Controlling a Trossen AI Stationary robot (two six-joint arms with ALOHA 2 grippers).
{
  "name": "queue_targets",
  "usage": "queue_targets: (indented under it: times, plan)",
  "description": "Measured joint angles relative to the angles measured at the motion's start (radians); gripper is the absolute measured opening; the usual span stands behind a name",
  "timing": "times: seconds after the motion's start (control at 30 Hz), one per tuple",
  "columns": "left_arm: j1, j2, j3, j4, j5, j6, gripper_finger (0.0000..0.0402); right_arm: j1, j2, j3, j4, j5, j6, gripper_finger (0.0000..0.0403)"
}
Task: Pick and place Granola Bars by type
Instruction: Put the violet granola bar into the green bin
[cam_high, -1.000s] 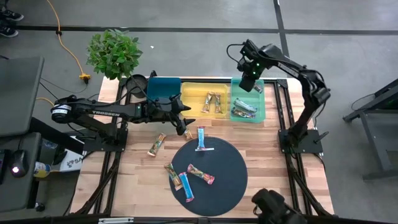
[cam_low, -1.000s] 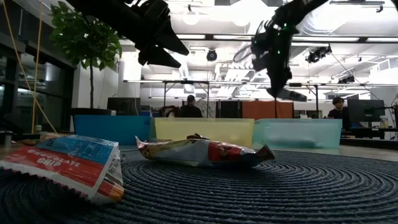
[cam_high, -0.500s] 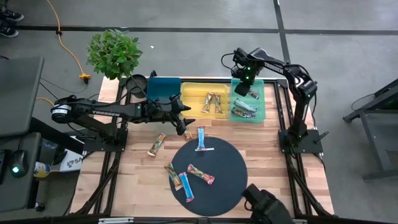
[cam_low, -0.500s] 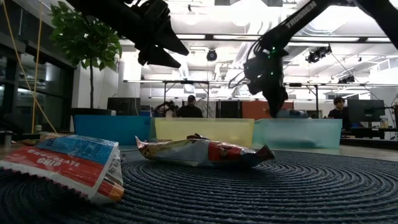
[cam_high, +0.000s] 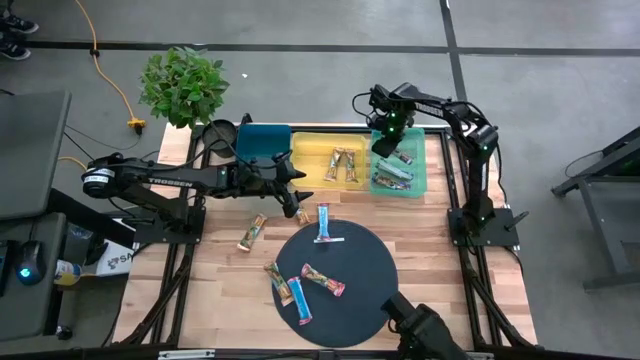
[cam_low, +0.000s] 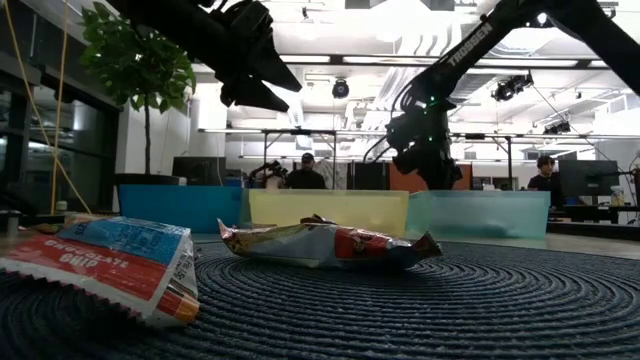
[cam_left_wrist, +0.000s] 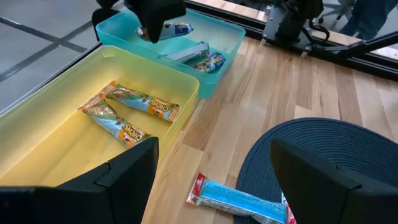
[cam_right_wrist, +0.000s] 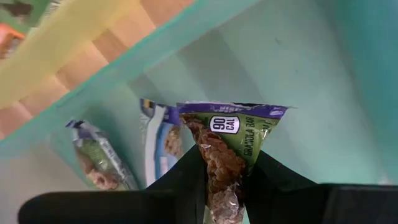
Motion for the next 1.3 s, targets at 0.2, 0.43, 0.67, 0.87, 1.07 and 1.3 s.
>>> queue_targets:
  times: [0.2, 0.43, 0.67, 0.87, 1.07, 1.3]
  plan:
    - [0.0, 0.0, 0.0, 0.0, 0.0, 0.0, 0.0304, -0.007, 0.021, 0.0, -0.002, 0.033, 0.043, 0.0067]
    - [0.0, 0.0, 0.0, 0.0, 0.008, -0.001, 0.0304, -0.032, 0.022, 0.0, -0.01, 0.02, 0.06, 0.0067]
    - [0.0, 0.0, 0.0, 0.0, 0.01, -0.001, 0.0304, -0.038, 0.023, 0.0, -0.01, 0.019, 0.083, 0.0067]
    - [0.0, 0.0, 0.0, 0.001, 0.01, -0.005, 0.0304, -0.038, 0.022, 0.0, -0.006, 0.018, 0.083, 0.0067]
    - [0.0, 0.0, 0.0, 0.001, 0.01, -0.015, 0.0304, -0.038, 0.023, 0.0, -0.006, -0.03, 0.083, 0.0067]
    - [0.0, 0.0, -0.001, 0.001, 0.011, -0.019, 0.0304, -0.037, 0.023, -0.07, 0.006, -0.038, 0.083, 0.0067]
